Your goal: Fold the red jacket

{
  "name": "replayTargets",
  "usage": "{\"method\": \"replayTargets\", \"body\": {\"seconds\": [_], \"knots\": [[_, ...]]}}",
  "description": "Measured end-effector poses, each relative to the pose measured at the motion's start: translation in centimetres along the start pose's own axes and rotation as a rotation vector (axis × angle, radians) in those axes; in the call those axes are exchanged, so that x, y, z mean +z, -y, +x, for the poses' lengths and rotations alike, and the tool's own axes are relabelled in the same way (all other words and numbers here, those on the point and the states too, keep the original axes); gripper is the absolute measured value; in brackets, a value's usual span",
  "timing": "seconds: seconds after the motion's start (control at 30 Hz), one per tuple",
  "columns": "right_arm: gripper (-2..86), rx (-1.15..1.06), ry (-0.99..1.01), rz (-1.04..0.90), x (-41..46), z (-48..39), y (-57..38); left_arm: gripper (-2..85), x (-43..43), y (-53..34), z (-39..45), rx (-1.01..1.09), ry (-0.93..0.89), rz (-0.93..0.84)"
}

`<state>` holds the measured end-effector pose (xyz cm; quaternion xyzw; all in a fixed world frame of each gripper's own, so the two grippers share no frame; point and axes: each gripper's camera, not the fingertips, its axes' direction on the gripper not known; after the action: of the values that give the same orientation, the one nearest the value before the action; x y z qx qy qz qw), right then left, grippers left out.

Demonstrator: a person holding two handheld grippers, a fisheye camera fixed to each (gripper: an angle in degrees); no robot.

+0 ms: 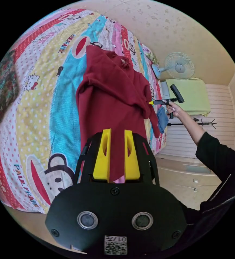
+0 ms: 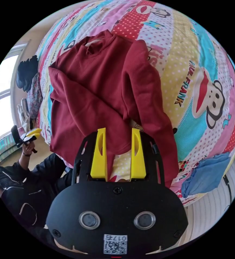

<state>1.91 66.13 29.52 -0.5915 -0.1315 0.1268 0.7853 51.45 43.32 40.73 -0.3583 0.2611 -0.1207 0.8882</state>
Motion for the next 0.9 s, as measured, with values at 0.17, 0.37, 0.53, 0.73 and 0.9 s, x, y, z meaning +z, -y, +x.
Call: {"method": "replayTargets", "body": {"seconds": [0.17, 0.37, 0.53, 0.73, 0.9], "knots": [[12.9, 0.113, -0.085, 0.164, 1.7, -0.8, -8.1, 9.1, -3.3, 7.9, 4.8, 0.160, 0.334, 0.171], [12.4, 0.524, 0.259, 0.510, 5.5, 2.5, -17.9, 10.3, 0.8, 16.7, 7.2, 0.349, 0.291, -0.027], [7.8, 0.595, 0.423, 0.554, 10.5, 1.7, -20.7, 7.5, 1.6, 17.4, 9.8, 0.455, 0.422, -0.099], [3.2, 0.389, 0.339, 0.814, 2.4, -3.2, -21.5, 0.8, -9.2, 18.8, 12.9, 0.383, 0.428, 0.010], [3.0, 0.218, 0.144, 0.901, -2.4, -7.7, -20.6, 0.2, -15.5, 16.5, 12.0, 0.373, 0.423, 0.120]]}}
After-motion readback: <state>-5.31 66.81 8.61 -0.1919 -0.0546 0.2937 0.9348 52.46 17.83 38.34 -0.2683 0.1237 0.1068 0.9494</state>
